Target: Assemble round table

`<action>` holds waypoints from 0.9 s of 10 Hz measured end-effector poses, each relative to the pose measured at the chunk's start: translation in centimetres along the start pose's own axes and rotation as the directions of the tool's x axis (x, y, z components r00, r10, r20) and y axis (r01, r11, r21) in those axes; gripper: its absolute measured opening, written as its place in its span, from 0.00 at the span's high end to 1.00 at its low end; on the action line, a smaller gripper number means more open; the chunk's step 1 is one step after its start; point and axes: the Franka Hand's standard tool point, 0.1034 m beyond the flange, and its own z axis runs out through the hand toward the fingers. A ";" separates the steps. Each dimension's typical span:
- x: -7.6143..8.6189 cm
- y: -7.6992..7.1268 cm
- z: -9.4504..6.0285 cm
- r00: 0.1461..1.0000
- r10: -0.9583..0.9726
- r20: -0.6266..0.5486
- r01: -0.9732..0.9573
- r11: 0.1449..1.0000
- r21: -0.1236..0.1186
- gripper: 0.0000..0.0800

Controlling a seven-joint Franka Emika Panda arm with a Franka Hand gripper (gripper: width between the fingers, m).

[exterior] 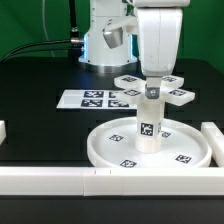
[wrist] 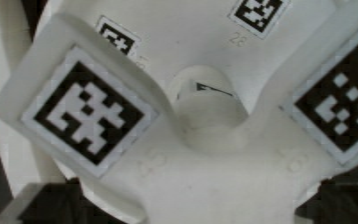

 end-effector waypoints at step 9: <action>0.0 0.0 0.1 1.000 0.001 0.000 -0.001 1.000 0.002 0.45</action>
Offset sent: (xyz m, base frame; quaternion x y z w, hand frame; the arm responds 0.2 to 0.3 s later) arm 0.0011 0.0011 -0.0013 0.0058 -0.0058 0.0024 1.0000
